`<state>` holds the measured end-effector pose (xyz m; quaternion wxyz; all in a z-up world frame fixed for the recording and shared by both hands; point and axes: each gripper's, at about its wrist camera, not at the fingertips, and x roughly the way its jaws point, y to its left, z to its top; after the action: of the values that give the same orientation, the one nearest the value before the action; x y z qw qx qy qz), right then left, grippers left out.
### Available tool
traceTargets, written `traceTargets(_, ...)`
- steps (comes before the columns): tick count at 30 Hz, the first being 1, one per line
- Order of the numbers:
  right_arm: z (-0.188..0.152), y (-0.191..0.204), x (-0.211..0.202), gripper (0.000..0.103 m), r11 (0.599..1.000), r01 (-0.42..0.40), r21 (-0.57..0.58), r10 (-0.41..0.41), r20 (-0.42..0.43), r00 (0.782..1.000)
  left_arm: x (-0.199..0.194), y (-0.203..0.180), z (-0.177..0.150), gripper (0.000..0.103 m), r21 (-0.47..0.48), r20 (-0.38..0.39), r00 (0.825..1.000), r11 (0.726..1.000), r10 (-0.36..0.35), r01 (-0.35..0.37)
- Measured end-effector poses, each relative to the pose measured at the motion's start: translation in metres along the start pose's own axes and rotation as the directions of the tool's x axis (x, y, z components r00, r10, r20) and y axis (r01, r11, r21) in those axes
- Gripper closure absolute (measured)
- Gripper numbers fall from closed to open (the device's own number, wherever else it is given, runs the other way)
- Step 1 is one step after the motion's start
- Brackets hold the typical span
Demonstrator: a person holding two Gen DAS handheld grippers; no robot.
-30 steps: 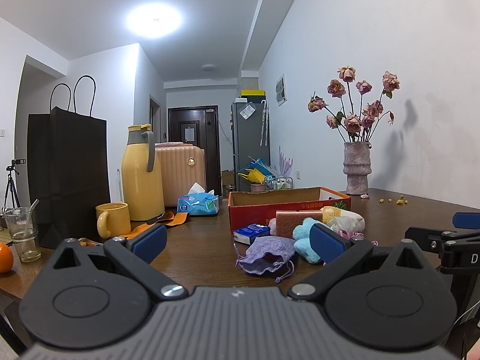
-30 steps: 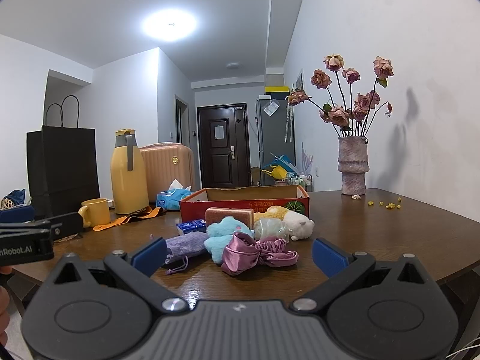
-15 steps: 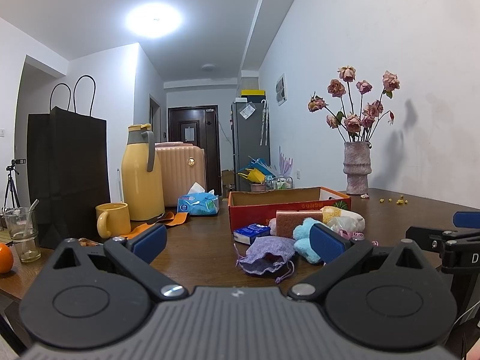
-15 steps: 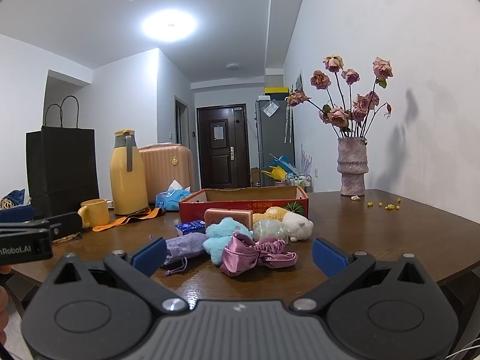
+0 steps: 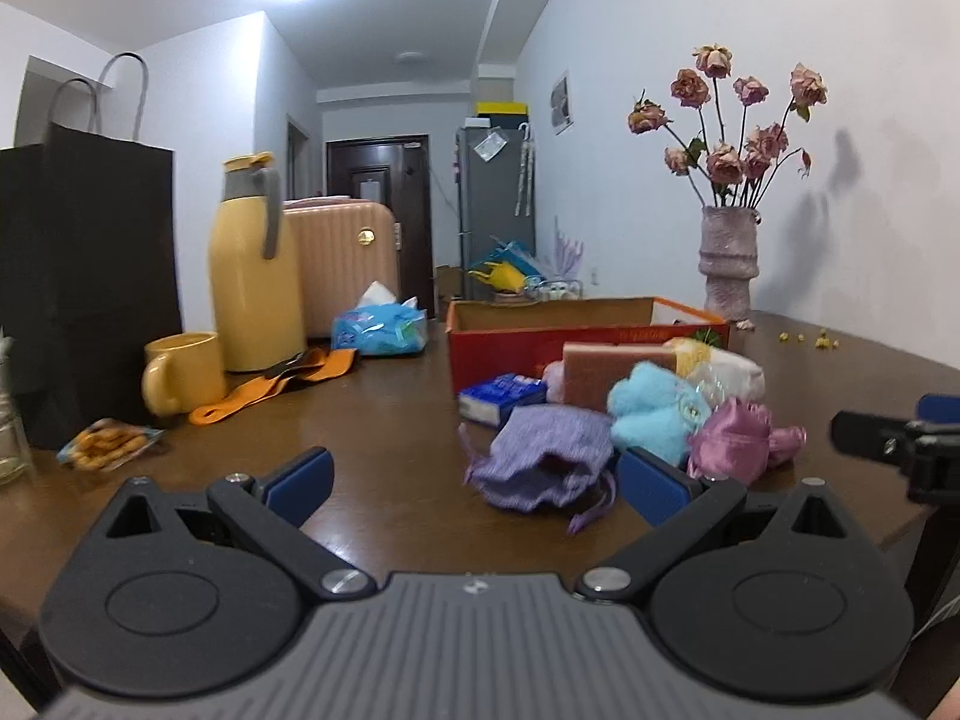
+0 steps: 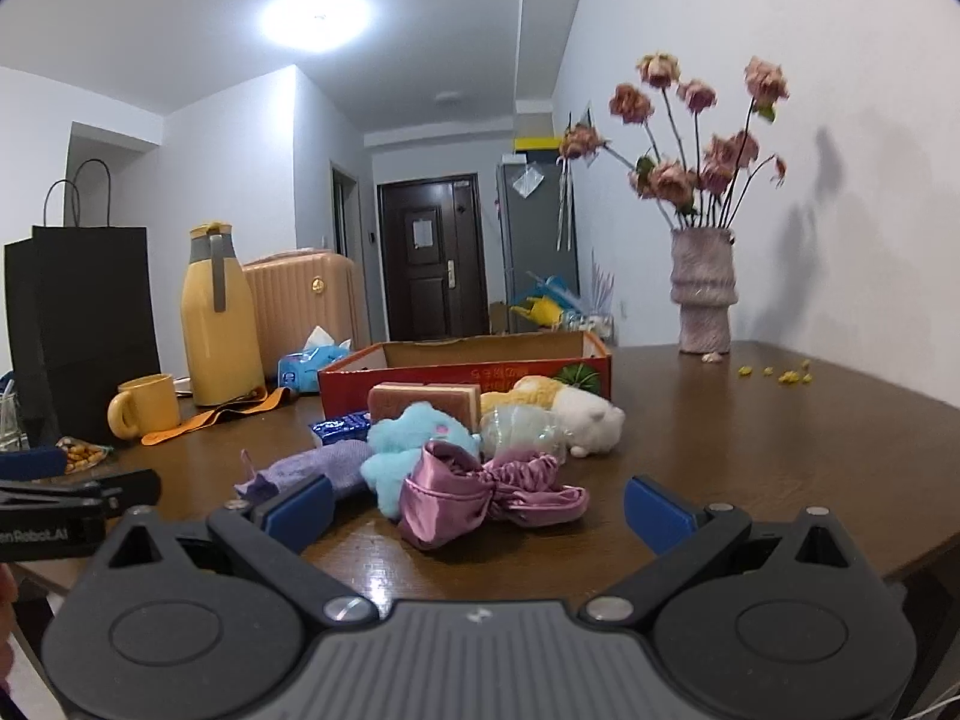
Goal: Organize soft objects
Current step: 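Move the left tool to the purple drawstring pouch and close on it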
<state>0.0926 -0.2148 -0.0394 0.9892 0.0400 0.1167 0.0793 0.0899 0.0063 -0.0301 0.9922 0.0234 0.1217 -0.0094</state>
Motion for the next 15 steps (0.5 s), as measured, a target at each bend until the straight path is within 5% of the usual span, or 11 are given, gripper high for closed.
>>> traceTargets(5, 0.011, 0.005, 0.030, 0.023, 0.998, -0.067, 0.013, 0.067, -0.027, 0.997, 0.032, -0.006, 0.015, 0.000, -0.003, -0.010, 0.999, 0.999, -0.047, 0.047)
traceTargets(10, 0.006, 0.021, 0.069, 0.047, 0.979, -0.203, -0.013, 0.200, -0.133, 0.971, 0.068, -0.014, 0.022, 0.007, 0.024, -0.049, 0.998, 0.999, -0.031, 0.032)
traceTargets(15, -0.004, 0.026, 0.099, 0.052, 0.967, -0.253, -0.032, 0.240, -0.218, 0.946, 0.098, -0.021, 0.024, 0.009, 0.018, -0.120, 0.992, 0.999, -0.047, 0.050)
